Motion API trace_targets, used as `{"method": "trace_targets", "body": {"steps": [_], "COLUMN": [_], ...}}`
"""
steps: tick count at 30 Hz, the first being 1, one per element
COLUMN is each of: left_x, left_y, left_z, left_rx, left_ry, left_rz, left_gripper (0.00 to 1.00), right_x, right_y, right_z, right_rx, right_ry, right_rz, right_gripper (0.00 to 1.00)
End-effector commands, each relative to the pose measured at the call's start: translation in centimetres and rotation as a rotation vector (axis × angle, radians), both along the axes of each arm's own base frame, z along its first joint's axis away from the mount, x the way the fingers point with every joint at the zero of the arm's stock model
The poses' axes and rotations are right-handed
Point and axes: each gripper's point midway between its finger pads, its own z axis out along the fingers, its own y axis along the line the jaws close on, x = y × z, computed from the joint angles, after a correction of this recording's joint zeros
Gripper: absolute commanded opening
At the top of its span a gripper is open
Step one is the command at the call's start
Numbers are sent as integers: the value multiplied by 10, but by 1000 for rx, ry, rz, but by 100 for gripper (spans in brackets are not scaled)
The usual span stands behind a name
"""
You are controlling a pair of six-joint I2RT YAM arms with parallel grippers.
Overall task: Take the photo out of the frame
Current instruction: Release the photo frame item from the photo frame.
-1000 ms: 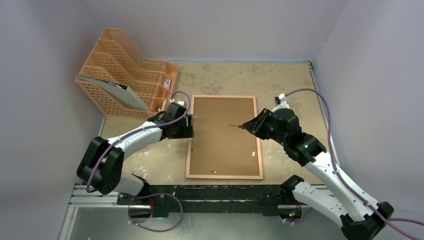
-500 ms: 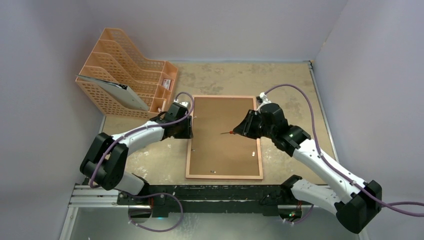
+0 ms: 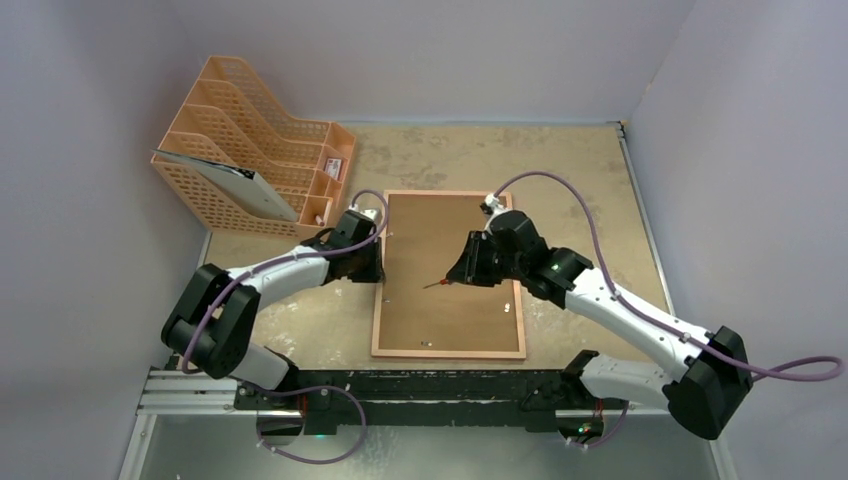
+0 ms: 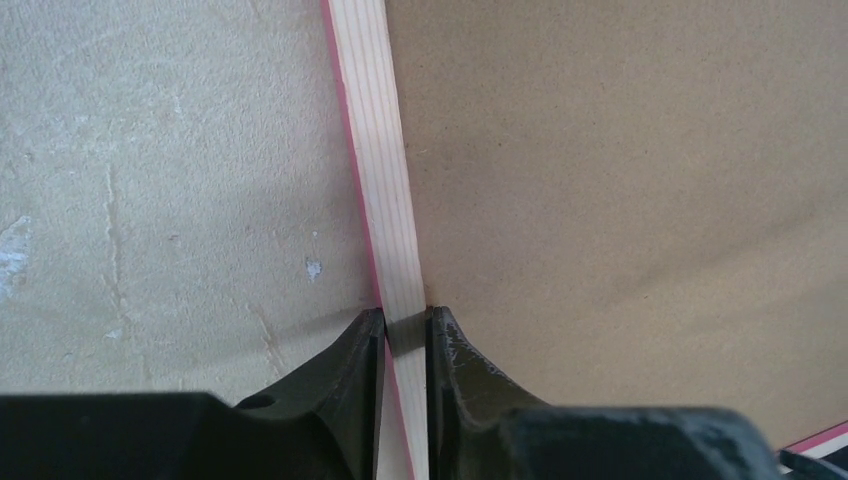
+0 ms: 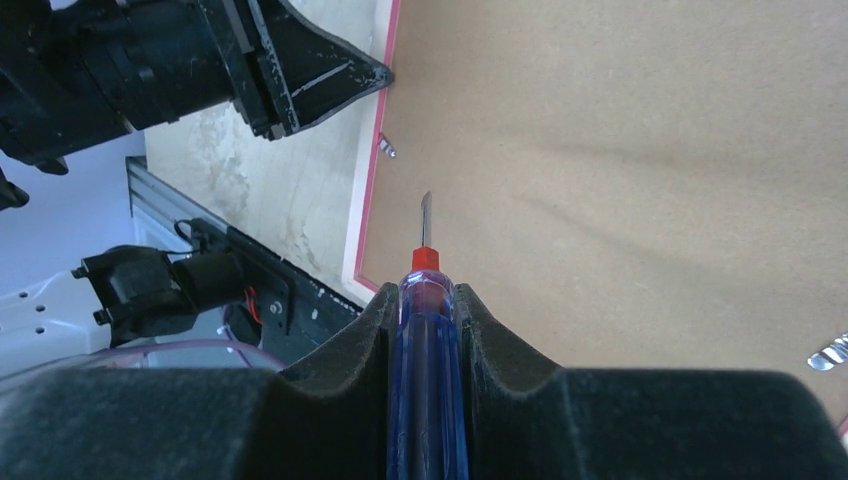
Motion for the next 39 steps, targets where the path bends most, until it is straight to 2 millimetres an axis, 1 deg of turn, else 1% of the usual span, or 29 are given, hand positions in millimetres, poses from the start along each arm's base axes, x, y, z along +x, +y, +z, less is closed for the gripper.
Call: {"method": "trace_targets", "body": {"steps": [1,4,5,12,18,23,27,32,36,39], "left_x": [-7,-14,-17,-28,-31,-31,-34,-36,-36,-36], "left_y": [5,3,2,3,5,5,8,8,8,8], "left_z": [-7,-6,-5,2,4,2,1,0,1,3], "left_rx": [6,-30,-40,-94,-101,-95,-91,-95,-93,-96], "left_ry": [11,20,23,19,19,24,25,26,28,24], "left_rz": [-3,0,4,47,62,62,69,66,64,64], "left_gripper": [13,1,0,0,0,0,0,0,0,0], "right_x": [5,0,-2,-17,-27,-35,-42,-36,-32,-30], "right_y": [19,25,28,57,83,96,107,115,124,125], "right_z": [21,13,11,-2,-12,-13,-13,-9,-17,-25], "right_rx": [37,2,-5,-20,-46,-52,-19,0,8,-12], "right_ry": [-52,-40,-37,-18,-10,-17,-22,-49,-39,-35], "right_rz": [13,19,24,71,104,103,130,88,73,53], "right_gripper": [0,0,0,0,0,0,0,0,0,0]}}
